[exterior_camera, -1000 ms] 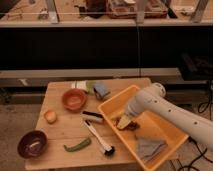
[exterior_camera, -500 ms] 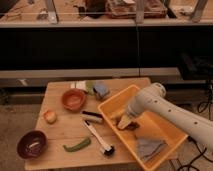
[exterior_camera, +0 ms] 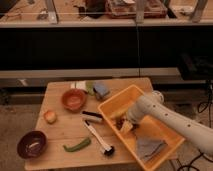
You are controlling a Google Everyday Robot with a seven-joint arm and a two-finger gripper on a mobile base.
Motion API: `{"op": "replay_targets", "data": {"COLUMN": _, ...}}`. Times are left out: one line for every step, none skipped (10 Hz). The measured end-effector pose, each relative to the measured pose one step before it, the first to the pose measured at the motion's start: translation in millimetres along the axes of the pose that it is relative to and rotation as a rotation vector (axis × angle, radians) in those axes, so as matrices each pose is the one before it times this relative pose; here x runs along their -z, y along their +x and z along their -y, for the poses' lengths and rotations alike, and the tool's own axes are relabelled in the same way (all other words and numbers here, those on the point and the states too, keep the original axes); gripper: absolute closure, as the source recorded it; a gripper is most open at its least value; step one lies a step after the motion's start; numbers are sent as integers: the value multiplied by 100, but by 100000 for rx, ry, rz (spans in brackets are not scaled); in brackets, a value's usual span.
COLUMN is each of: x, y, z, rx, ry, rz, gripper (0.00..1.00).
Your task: Place grapes in purple bowl
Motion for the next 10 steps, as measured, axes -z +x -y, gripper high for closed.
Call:
{"op": "replay_targets", "data": {"x": -1425, "y": -464, "z": 21, "rx": 1860, "ry": 1735, "rz": 444, "gripper": 28}}
{"op": "replay_targets", "data": {"x": -958, "y": -108, "z": 239, "rx": 216, "ry": 1911, "rz": -25, "gripper": 38}}
{"op": "replay_targets", "data": {"x": 63, "y": 96, "z": 60, "rx": 343, "ry": 202, "rz": 488, "gripper": 49}}
{"op": "replay_targets", "data": {"x": 321, "y": -153, "z": -93, "rx": -236, "ry": -226, "rz": 285, "gripper": 59}}
{"op": "replay_targets", "data": {"x": 373, "y": 38, "z": -260, "rx": -378, "ry": -383, "rz": -122, "gripper": 67}}
{"op": "replay_targets", "data": {"x": 305, "y": -57, "z": 33, "rx": -95, "ry": 4, "rz": -27, "gripper": 76}}
{"op": "replay_targets", "data": {"x": 232, "y": 25, "z": 69, "rx": 106, "ry": 99, "rz": 70, "gripper": 81}}
{"op": "replay_targets", "data": {"x": 144, "y": -27, "z": 52, "rx": 244, "ry": 48, "rz": 386, "gripper": 82}}
{"op": "replay_targets", "data": {"x": 182, "y": -101, "z": 82, "rx": 140, "ry": 83, "rz": 461, "gripper": 82}}
{"op": "replay_targets", "data": {"x": 114, "y": -105, "z": 93, "rx": -172, "ry": 278, "rz": 161, "gripper": 82}}
